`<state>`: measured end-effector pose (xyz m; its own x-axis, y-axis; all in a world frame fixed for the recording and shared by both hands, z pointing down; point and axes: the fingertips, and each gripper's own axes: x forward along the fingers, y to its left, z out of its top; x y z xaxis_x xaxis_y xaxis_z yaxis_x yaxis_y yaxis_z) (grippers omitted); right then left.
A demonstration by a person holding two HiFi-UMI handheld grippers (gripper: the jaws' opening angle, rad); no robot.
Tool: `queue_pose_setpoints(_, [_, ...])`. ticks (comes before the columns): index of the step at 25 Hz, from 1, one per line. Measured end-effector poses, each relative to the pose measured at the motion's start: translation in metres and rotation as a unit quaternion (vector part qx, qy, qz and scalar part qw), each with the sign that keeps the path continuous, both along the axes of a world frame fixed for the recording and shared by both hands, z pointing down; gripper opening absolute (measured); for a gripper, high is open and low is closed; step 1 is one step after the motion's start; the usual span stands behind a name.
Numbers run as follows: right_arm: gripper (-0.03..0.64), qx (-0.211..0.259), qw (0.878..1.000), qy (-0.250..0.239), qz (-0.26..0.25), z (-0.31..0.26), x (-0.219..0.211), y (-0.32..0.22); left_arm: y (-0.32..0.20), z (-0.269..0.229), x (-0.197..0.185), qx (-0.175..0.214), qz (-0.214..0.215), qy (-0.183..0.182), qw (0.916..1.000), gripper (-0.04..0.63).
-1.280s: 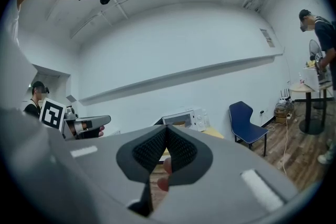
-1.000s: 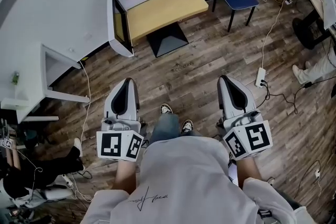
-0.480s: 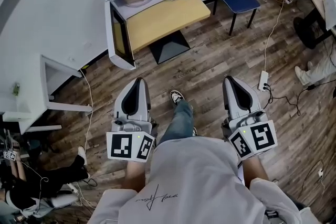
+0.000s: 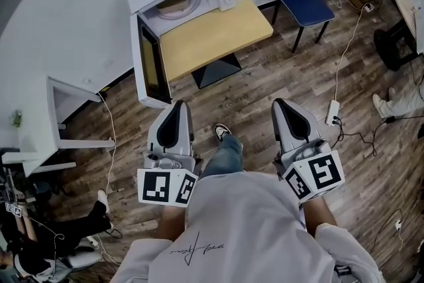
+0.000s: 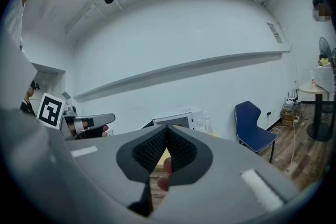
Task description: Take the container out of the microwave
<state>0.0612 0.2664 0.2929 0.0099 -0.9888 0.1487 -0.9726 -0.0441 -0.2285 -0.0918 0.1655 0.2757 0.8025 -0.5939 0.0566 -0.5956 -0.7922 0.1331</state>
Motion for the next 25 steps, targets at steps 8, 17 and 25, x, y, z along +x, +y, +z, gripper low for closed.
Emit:
queue_pose_setpoints(8, [0.012,-0.016,1.0,0.005,-0.024,-0.002,0.009,-0.084,-0.078,-0.006,0.016,-0.007,-0.009,0.008,0.9999,-0.002])
queue_pose_setpoints(17, [0.012,-0.023,0.998,0.02,-0.05,-0.002,0.011,-0.164,-0.143,-0.009,0.023,-0.009,-0.015,0.024,0.9995,-0.002])
queue_pose_setpoints(25, [0.012,-0.03,0.996,0.032,-0.075,0.003,-0.003,-0.211,-0.173,-0.005,0.019,-0.011,-0.013,0.03,0.9994,-0.002])
